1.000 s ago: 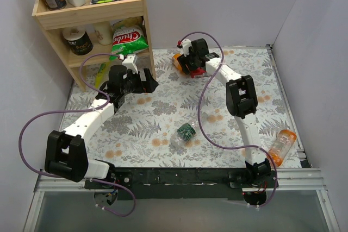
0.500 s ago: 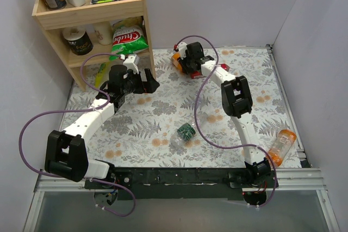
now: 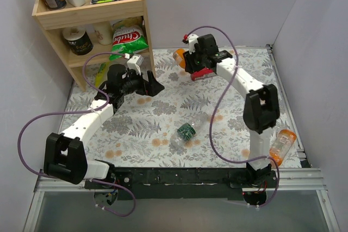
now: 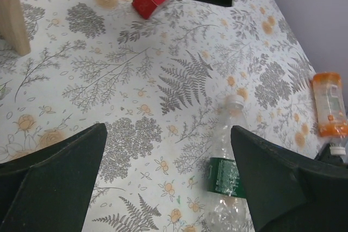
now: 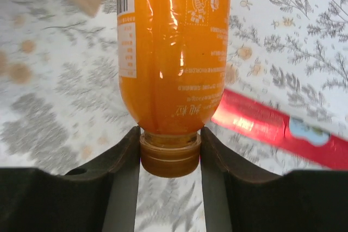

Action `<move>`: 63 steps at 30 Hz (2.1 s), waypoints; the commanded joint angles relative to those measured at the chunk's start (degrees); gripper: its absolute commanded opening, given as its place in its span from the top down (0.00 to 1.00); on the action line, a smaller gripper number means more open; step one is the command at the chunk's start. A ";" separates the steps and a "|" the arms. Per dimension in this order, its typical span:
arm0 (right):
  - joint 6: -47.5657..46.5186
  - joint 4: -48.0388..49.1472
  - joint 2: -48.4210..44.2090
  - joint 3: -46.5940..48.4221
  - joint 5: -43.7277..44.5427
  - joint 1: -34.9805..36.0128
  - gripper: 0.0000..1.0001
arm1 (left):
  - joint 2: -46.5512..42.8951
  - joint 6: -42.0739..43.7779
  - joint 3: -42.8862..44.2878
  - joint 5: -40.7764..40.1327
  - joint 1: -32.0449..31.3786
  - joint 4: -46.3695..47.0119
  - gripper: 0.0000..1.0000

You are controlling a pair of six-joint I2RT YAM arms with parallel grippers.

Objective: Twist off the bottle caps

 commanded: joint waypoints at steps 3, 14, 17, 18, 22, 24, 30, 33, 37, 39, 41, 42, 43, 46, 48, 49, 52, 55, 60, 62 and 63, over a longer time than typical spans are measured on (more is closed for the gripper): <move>10.26 -10.20 -23.47 -19.77 -8.75 0.37 0.99 | -5.81 6.72 -0.47 10.28 -4.69 0.73 0.02; 15.10 -34.28 -49.24 -34.47 -20.53 0.81 0.99 | -10.75 17.71 -3.02 21.01 -18.05 -2.52 0.02; 14.31 -39.47 -51.35 -35.96 -26.24 0.81 0.99 | -10.31 21.40 -3.20 20.31 -23.85 -4.98 0.02; 13.09 -40.53 -51.88 -36.75 -30.43 0.90 0.99 | -10.57 22.45 -3.64 19.96 -25.18 -4.98 0.02; 11.41 -44.41 -53.20 -41.57 -36.88 2.04 0.99 | -10.66 24.13 -4.78 18.47 -31.16 -4.90 0.02; 11.85 -44.49 -53.64 -43.34 -40.82 3.18 0.99 | -10.48 24.66 -5.04 16.02 -34.59 -4.90 0.02; 11.94 -44.67 -53.21 -43.88 -45.05 6.52 0.99 | -10.13 27.21 -6.72 9.50 -41.10 -5.34 0.02; 12.11 -44.84 -52.59 -43.18 -46.12 7.75 0.99 | -9.34 27.56 -6.89 9.06 -42.68 -5.25 0.02; 12.20 -44.40 -51.80 -41.95 -47.78 8.11 0.99 | -8.90 27.30 -6.80 11.25 -43.47 -5.69 0.02; 12.29 -44.32 -51.27 -40.81 -48.32 8.20 0.99 | -8.29 27.56 -6.72 10.73 -44.00 -6.04 0.02; 12.38 -44.23 -51.09 -40.45 -48.84 8.28 0.99 | -7.32 27.91 -6.45 10.03 -44.44 -7.17 0.02; 12.38 -44.23 -50.83 -40.28 -49.02 8.28 0.99 | -7.14 28.17 -6.10 9.94 -44.53 -7.44 0.02; 12.46 -44.23 -50.74 -39.84 -49.02 8.37 0.99 | -6.97 28.35 -6.01 9.76 -44.62 -7.71 0.02; 12.55 -43.97 -50.65 -39.40 -49.02 8.37 0.99 | -6.61 28.79 -5.75 9.41 -44.97 -8.24 0.19; 12.82 -43.61 -50.74 -39.31 -49.02 8.37 0.99 | -6.61 28.88 -5.75 9.32 -45.06 -8.24 0.34; 13.08 -43.44 -50.74 -39.31 -48.93 8.37 0.99 | -6.53 28.88 -5.75 9.32 -45.14 -8.24 0.38; 14.22 -42.03 -50.92 -39.57 -48.41 8.37 0.99 | -6.61 28.88 -5.49 8.71 -45.23 -8.06 0.55; 15.36 -39.84 -51.35 -39.75 -47.09 8.37 0.99 | -7.05 28.35 -5.84 7.39 -45.32 -7.36 0.65; 18.53 -34.66 -52.58 -38.79 -43.85 8.20 0.74 | -7.32 23.10 -6.63 2.04 -45.41 -2.80 0.78; 19.32 -33.51 -53.11 -37.82 -40.43 7.50 0.56 | -7.32 21.15 -7.50 -2.70 -45.41 -0.08 0.80; 20.19 -32.90 -53.90 -37.38 -39.54 6.88 0.44 | -7.40 19.32 -7.77 -4.37 -45.41 0.63 0.81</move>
